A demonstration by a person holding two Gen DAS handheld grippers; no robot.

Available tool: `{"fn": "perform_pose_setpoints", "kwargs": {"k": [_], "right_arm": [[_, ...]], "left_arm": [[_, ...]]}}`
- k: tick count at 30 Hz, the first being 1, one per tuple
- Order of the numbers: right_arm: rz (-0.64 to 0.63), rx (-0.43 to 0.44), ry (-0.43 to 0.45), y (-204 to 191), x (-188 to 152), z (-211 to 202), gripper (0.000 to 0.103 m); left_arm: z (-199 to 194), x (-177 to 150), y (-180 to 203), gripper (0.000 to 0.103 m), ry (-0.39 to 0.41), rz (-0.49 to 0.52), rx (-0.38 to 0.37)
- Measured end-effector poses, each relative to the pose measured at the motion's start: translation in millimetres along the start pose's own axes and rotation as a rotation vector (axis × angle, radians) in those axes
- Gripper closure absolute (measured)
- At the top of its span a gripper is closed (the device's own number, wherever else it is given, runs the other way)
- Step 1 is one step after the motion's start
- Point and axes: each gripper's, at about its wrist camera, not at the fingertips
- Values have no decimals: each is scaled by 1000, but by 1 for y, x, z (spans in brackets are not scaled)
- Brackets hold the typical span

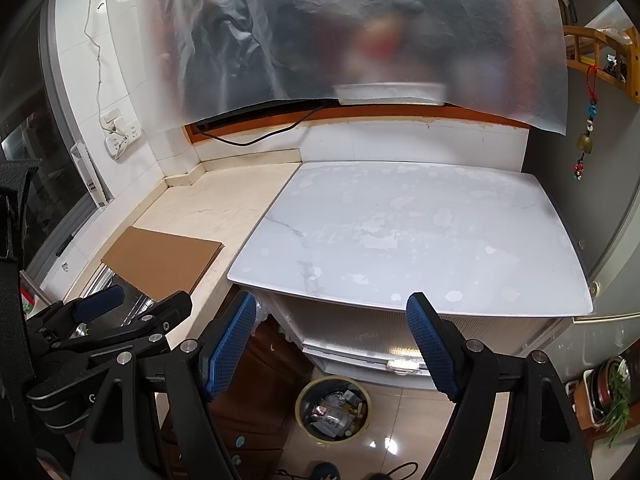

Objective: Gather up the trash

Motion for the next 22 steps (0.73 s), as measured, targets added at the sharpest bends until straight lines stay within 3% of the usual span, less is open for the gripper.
{"fn": "perform_pose_setpoints", "kwargs": {"k": [22], "right_arm": [[2, -6, -19, 4, 2, 18, 24]], "left_arm": [[25, 14, -16, 22, -33, 38, -18]]}}
Point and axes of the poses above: each gripper's, at about its wrist camera, not at the fingertips, and z roughly the way its jaws point, y to its right, x to its top, and after that the axes turned 10 degrees about -z, right-handed
